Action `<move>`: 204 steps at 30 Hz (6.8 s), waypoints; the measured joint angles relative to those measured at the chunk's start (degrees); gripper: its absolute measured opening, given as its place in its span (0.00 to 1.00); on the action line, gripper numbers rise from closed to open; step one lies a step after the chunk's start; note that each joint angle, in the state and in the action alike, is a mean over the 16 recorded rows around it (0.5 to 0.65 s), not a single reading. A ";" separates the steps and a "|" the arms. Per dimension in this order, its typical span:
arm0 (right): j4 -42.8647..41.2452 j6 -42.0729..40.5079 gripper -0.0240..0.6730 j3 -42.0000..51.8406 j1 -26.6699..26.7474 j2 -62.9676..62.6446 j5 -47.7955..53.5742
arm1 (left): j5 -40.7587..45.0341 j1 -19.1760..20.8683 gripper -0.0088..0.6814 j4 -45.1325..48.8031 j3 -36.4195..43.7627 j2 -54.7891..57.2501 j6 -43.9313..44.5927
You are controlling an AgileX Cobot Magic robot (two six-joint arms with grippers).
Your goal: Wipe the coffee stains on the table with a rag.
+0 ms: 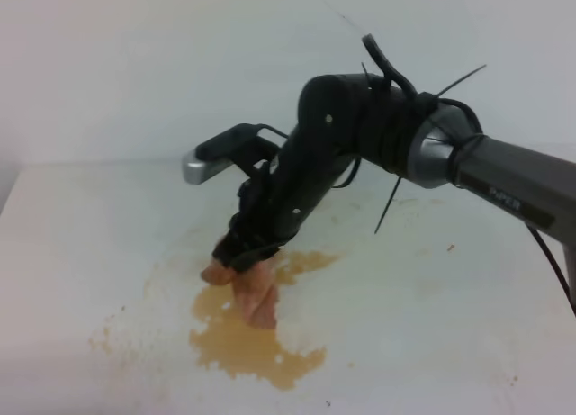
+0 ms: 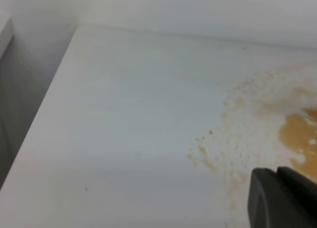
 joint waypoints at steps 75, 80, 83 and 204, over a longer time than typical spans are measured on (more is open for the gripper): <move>6.04 -0.47 0.09 -15.34 1.72 9.37 -1.34 | 0.06 -0.09 0.01 0.00 -0.14 0.10 0.00; 6.93 -1.06 0.09 -15.53 2.63 11.82 -3.10 | 0.06 -0.09 0.01 0.00 -0.14 0.10 0.00; 7.03 -1.12 0.09 -15.56 2.84 13.56 -3.81 | 0.06 -0.09 0.01 0.00 -0.14 0.10 0.00; 16.86 -30.49 0.09 27.34 -4.05 -13.60 -7.29 | 0.00 -0.09 0.01 0.00 0.00 0.00 0.00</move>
